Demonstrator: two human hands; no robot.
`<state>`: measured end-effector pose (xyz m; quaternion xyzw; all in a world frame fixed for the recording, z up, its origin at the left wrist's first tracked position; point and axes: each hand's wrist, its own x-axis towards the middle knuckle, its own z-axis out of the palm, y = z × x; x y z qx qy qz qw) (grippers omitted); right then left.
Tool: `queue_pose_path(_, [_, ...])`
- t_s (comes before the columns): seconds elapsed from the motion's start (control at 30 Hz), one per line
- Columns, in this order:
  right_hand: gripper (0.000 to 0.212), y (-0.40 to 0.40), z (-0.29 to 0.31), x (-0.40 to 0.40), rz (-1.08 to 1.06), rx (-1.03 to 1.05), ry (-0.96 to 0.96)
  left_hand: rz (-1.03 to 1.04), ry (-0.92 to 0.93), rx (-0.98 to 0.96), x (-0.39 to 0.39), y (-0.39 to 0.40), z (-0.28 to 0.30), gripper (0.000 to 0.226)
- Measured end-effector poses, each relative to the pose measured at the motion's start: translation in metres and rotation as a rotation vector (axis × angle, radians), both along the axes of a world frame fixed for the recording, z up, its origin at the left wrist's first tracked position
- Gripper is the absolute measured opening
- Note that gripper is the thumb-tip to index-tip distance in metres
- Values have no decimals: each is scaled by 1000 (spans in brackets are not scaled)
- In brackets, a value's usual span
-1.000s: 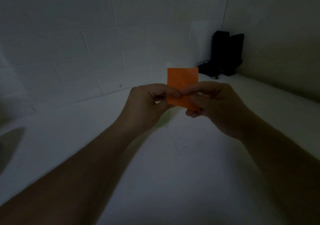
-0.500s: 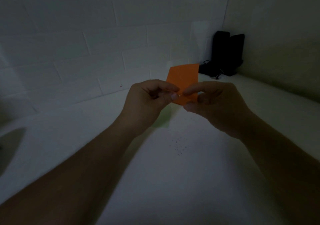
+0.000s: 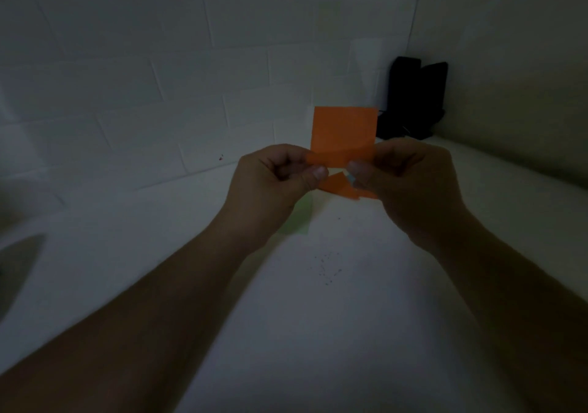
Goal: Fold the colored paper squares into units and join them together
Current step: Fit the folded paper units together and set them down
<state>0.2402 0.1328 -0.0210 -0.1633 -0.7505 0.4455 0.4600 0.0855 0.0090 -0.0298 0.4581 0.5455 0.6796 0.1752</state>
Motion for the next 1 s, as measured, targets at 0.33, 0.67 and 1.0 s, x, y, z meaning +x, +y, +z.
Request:
queue_pose_path(0.33, [34,0,-4,-7,-97,-67,14,39,-193,-24,7,7,-3,13])
queue_pose_path(0.67, [38,-3,-2,-9,-72,-216,-3,28,-429,-75,11,7,4,42])
queue_pose_path(1.0, [52,-9,-3,-12,166,-541,-18,-113,-470,-194,7,5,1,36])
